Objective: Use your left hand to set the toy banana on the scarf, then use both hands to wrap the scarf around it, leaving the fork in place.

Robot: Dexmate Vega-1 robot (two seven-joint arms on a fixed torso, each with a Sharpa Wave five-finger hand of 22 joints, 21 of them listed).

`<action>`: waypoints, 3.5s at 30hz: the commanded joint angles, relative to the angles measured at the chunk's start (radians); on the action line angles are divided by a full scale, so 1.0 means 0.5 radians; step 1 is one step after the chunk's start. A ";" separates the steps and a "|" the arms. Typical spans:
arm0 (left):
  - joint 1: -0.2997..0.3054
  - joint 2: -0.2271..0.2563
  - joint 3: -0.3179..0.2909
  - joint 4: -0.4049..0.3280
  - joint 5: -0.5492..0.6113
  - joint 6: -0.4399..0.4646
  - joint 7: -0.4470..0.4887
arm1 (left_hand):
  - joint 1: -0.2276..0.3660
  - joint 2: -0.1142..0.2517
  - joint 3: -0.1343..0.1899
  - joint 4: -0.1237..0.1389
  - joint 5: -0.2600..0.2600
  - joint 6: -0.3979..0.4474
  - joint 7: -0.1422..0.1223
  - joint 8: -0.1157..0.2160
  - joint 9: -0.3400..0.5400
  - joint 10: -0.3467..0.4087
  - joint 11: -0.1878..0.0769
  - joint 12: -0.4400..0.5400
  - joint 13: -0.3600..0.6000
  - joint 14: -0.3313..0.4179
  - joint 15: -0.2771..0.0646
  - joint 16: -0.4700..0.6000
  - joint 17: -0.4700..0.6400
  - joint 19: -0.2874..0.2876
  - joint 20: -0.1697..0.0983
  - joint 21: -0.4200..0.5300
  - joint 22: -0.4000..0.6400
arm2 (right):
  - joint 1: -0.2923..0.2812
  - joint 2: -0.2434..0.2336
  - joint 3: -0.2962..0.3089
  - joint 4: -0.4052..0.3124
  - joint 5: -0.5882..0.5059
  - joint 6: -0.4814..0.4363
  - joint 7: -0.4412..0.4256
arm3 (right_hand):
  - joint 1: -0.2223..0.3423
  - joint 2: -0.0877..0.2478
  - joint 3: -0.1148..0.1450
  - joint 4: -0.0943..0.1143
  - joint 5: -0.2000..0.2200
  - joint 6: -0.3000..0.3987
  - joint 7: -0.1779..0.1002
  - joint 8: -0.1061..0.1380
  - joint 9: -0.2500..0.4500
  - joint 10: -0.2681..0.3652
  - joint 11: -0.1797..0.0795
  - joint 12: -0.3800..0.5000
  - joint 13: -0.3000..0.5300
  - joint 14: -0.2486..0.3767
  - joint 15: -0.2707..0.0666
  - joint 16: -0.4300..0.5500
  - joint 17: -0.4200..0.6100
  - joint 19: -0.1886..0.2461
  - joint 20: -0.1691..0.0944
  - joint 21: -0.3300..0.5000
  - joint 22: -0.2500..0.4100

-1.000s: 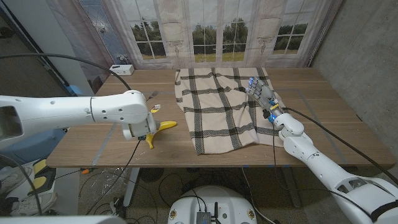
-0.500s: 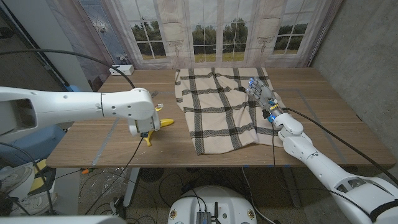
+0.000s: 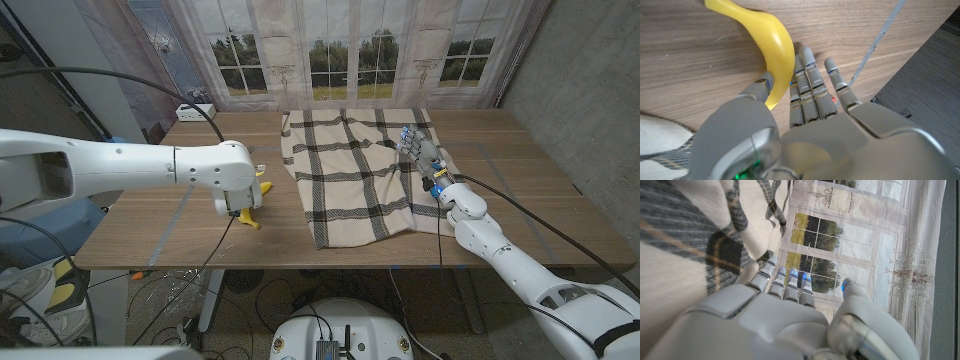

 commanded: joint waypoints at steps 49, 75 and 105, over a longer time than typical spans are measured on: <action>-0.229 -0.021 0.304 -0.168 1.354 0.000 -0.207 | 0.310 0.137 0.036 0.159 -0.016 0.349 -0.098 0.132 0.199 0.220 -0.253 0.220 0.224 0.046 -0.161 0.008 0.136 -0.021 -0.028 0.103 0.005 | -0.211 -0.123 0.057 -0.468 -0.135 0.148 -0.239 | -0.014 -0.003 0.023 -0.033 0.001 0.030 0.000 0.003 0.006 0.022 -0.001 -0.011 0.012 0.018 0.009 0.000 0.002 0.019 0.006 0.017 0.010; 0.081 -0.110 0.014 0.152 3.133 -0.506 -1.673 | 0.330 0.131 0.030 0.175 -0.018 0.338 -0.101 0.156 0.253 0.196 -0.257 0.263 0.277 0.040 -0.167 -0.021 0.153 -0.043 -0.029 0.127 -0.002 | -0.454 -0.332 0.108 -0.962 -0.269 -0.091 -0.520 | -0.007 0.000 0.034 -0.047 -0.005 0.034 0.016 0.003 0.007 0.035 0.012 -0.009 0.013 0.017 0.031 -0.002 0.000 0.018 0.014 0.017 0.010; 0.886 -0.413 -1.172 0.720 4.291 -1.715 -2.240 | 0.340 0.126 0.019 0.187 -0.019 0.339 -0.109 0.179 0.295 0.195 -0.258 0.282 0.281 0.045 -0.181 -0.053 0.158 -0.055 -0.041 0.156 -0.008 | -0.529 -0.386 0.127 -1.116 -0.383 -0.096 -0.594 | -0.001 0.001 0.045 -0.064 -0.013 0.049 0.021 0.006 0.007 0.053 0.018 -0.007 0.013 0.021 0.029 -0.002 0.000 0.019 0.017 0.018 0.010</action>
